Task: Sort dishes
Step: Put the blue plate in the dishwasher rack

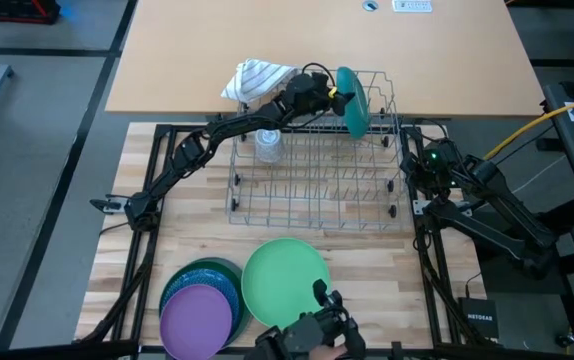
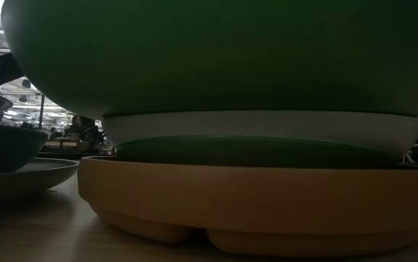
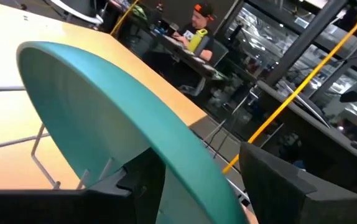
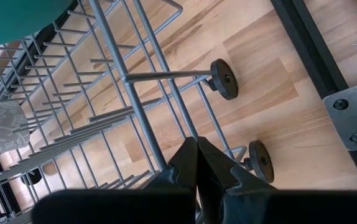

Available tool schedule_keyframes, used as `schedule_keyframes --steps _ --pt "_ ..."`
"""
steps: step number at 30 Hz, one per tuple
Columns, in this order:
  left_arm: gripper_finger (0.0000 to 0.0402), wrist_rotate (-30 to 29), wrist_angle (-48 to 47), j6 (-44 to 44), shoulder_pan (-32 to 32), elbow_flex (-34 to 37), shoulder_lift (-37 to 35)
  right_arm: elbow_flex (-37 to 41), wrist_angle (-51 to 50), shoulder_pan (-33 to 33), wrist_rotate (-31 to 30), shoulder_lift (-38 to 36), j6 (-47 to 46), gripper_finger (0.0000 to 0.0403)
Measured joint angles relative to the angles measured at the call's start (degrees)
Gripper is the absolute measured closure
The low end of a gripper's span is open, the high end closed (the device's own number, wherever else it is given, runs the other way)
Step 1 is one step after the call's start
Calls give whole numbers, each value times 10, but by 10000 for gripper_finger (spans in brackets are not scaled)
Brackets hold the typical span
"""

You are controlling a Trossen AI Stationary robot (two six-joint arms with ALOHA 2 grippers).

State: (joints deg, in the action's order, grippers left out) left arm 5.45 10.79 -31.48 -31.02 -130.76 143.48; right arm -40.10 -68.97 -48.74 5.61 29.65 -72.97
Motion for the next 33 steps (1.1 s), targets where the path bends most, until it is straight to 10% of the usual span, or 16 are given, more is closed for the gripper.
schedule_keyframes --steps 15,33 --pt "208 158 -47 -75 -37 -1 -2 0 -1 0 2 0 9 400" --pt "208 177 -77 11 -34 0 -32 0 -1 0 1 0 12 400"
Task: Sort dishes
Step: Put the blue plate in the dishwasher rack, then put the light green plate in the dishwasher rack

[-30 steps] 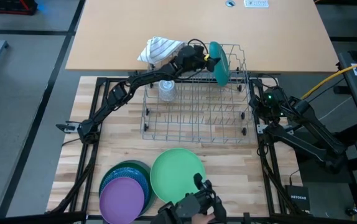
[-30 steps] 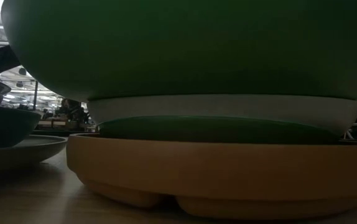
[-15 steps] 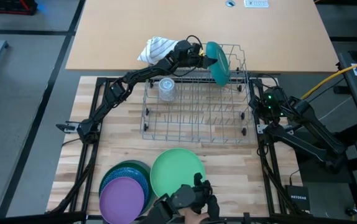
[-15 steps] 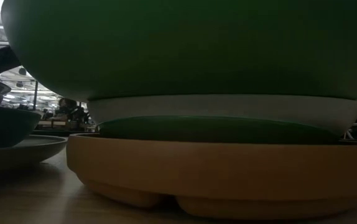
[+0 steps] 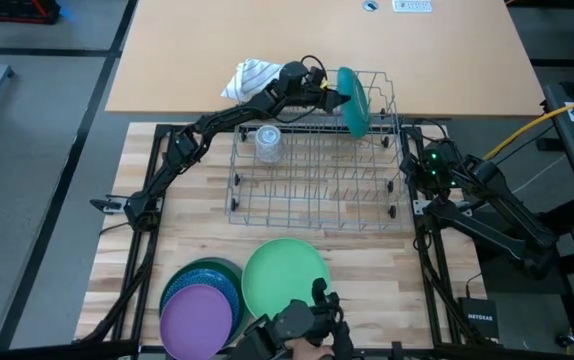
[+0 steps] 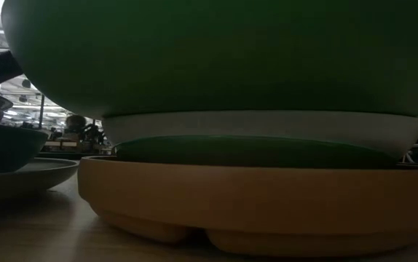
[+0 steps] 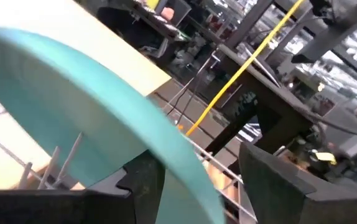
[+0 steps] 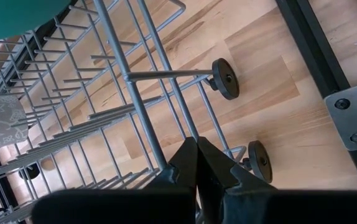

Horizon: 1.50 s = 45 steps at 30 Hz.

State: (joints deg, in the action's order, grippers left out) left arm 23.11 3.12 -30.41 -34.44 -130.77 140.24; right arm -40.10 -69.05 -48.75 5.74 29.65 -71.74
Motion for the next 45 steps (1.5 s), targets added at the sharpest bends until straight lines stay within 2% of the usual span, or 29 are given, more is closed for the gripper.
schedule_keyframes --steps 11,22,28,34,43,45 --pt "208 -7 -190 108 2 0 -52 0 0 0 -1 0 0 400" --pt "208 -19 -495 307 13 0 -149 0 0 0 -2 -3 13 400" --pt "208 -47 -656 411 71 0 -210 -35 -2 0 -18 -26 32 400" --pt "208 -91 -757 442 158 0 -247 -93 -20 0 -38 -59 33 400" --pt "208 -97 -750 470 306 2 -240 -114 -20 0 -8 -132 32 400" --pt "208 -111 -718 478 333 18 -240 -115 -19 0 -4 -146 31 400"
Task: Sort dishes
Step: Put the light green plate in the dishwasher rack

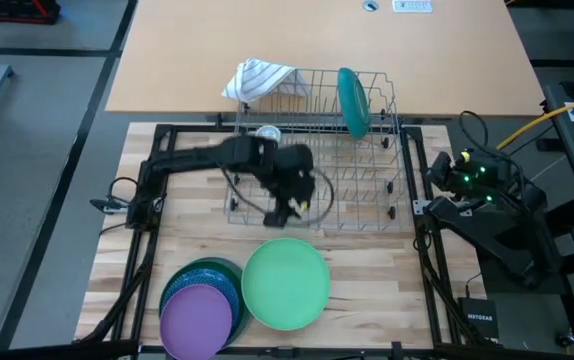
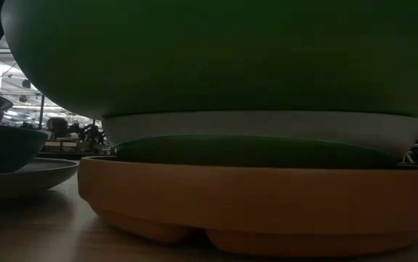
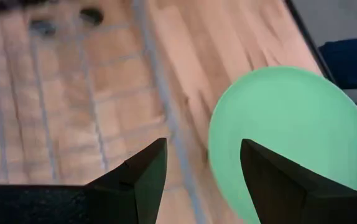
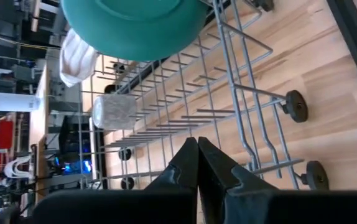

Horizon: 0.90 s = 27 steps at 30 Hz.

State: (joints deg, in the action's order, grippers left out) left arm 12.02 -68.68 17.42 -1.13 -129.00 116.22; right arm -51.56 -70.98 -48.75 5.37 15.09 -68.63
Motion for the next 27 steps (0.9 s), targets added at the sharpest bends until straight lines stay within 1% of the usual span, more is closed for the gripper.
schedule_keyframes --steps 4,7,9,13,18,27 --pt "208 -38 42 39 43 25 0 0 0 0 4 -17 -7 400" --pt "208 -55 105 68 66 69 -1 0 0 0 7 -18 -16 400" --pt "208 -58 141 70 76 97 2 0 0 0 12 -19 -16 400" --pt "208 -58 250 66 89 168 1 0 2 0 14 -18 -16 400" --pt "208 -58 339 73 94 232 1 0 1 0 18 -18 -16 400" --pt "208 -64 350 68 94 304 1 0 1 0 18 -18 -16 400"
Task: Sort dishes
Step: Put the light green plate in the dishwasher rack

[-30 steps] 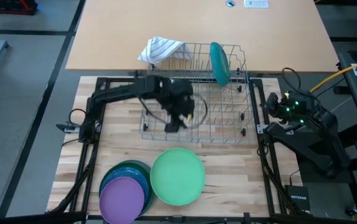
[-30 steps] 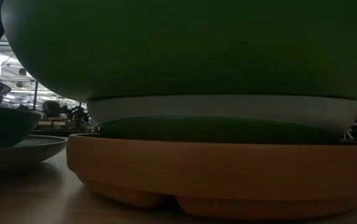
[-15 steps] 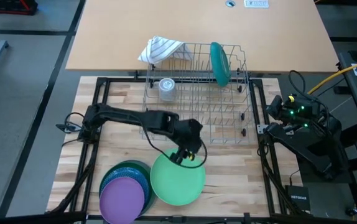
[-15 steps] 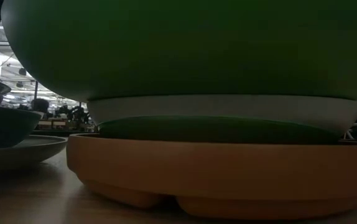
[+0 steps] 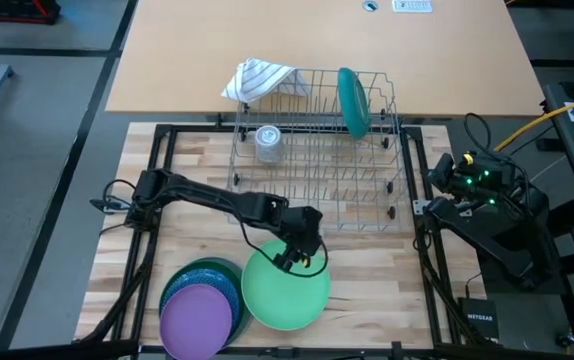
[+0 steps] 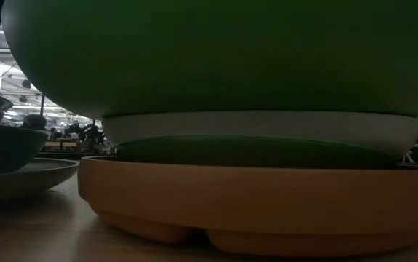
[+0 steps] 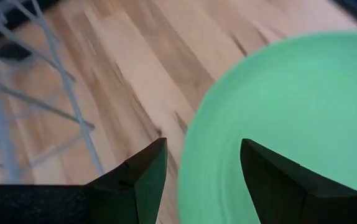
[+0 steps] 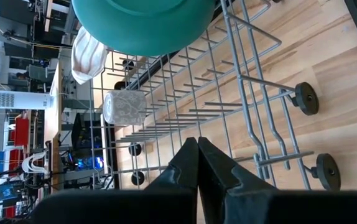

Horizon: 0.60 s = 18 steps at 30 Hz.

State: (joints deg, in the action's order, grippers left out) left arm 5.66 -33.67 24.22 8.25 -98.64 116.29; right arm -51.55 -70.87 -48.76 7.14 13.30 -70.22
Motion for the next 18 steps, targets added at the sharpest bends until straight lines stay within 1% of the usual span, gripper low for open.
schedule_keyframes --steps 2,7,13,18 --pt "208 -8 2 3 1 11 0 0 0 0 0 0 0 400" --pt "208 -63 4 5 6 29 0 0 0 0 0 0 0 400" --pt "208 -79 0 7 8 50 0 0 -1 0 0 0 0 400" --pt "208 -112 -3 3 8 55 0 0 -1 0 0 0 0 400"
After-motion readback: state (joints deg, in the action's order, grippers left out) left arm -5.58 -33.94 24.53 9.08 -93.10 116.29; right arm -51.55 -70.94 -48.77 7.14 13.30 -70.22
